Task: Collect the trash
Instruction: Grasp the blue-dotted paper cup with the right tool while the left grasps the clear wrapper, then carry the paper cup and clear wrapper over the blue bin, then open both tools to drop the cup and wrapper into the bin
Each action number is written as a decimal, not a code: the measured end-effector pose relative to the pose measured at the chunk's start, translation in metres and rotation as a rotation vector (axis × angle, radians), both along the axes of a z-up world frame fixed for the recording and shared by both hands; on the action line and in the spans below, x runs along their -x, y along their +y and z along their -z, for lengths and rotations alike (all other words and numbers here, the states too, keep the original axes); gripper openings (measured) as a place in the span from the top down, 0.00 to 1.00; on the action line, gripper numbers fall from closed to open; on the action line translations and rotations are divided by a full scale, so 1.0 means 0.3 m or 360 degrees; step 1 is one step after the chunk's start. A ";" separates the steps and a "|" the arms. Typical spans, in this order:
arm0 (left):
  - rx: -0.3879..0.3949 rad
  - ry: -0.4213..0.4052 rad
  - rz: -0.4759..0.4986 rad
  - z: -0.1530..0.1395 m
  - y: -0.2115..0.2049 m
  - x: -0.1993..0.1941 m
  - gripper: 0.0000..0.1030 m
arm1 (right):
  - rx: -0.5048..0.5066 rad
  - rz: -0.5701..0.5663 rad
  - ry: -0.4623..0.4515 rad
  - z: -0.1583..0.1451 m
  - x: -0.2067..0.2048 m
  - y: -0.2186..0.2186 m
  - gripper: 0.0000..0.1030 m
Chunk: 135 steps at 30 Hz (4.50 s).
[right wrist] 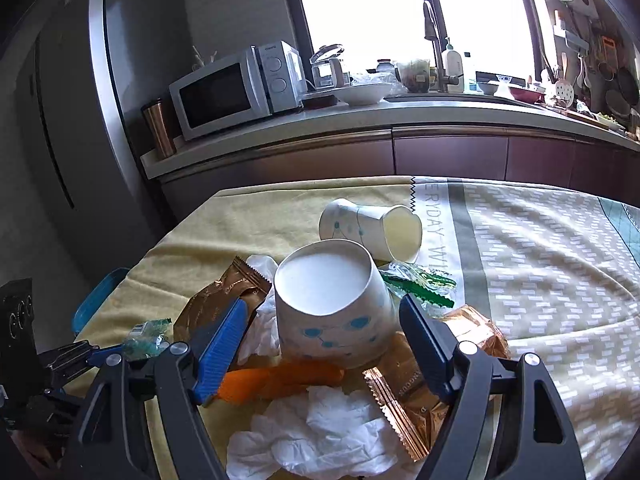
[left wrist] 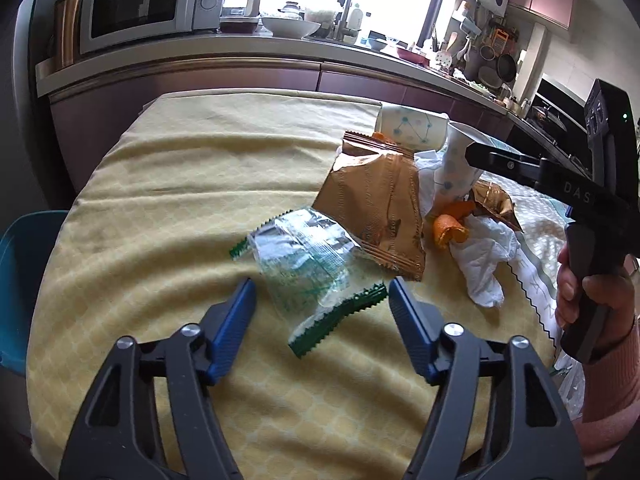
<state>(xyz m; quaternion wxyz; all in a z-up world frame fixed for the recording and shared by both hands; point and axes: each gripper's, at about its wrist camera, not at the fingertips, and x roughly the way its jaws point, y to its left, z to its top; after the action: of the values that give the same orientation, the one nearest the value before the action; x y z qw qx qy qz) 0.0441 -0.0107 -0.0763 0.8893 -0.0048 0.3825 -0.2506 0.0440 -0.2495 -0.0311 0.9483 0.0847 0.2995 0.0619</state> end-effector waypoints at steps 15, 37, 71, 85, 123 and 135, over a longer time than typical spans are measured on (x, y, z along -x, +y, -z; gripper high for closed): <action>0.0020 -0.0013 -0.0039 -0.007 0.040 0.010 0.51 | 0.0038 0.0003 -0.0013 0.002 0.001 -0.001 0.44; 0.0044 -0.0120 -0.0085 -0.072 0.132 0.053 0.54 | -0.0117 -0.0061 -0.0166 -0.109 0.091 -0.023 0.45; 0.0023 -0.0231 -0.0435 -0.158 0.458 0.081 0.54 | -0.0377 -0.0794 -0.0058 -0.123 -0.092 0.481 0.45; -0.0018 -0.0226 -0.0669 -0.155 0.640 0.062 0.54 | -0.0381 -0.0996 -0.0006 -0.126 -0.193 0.693 0.45; -0.0165 0.0091 -0.1017 0.135 0.934 -0.166 0.51 | -0.0207 -0.1098 0.0515 0.068 -0.467 1.191 0.44; -0.0117 0.0096 -0.1053 0.139 0.950 -0.154 0.44 | -0.0261 -0.1064 0.0520 0.067 -0.472 1.144 0.43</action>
<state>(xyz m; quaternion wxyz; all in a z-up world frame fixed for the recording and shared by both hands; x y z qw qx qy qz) 0.0904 0.2743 -0.1181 0.9103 -0.1040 0.3952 0.0658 0.1858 0.0937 -0.0513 0.8056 0.0667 0.4519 0.3773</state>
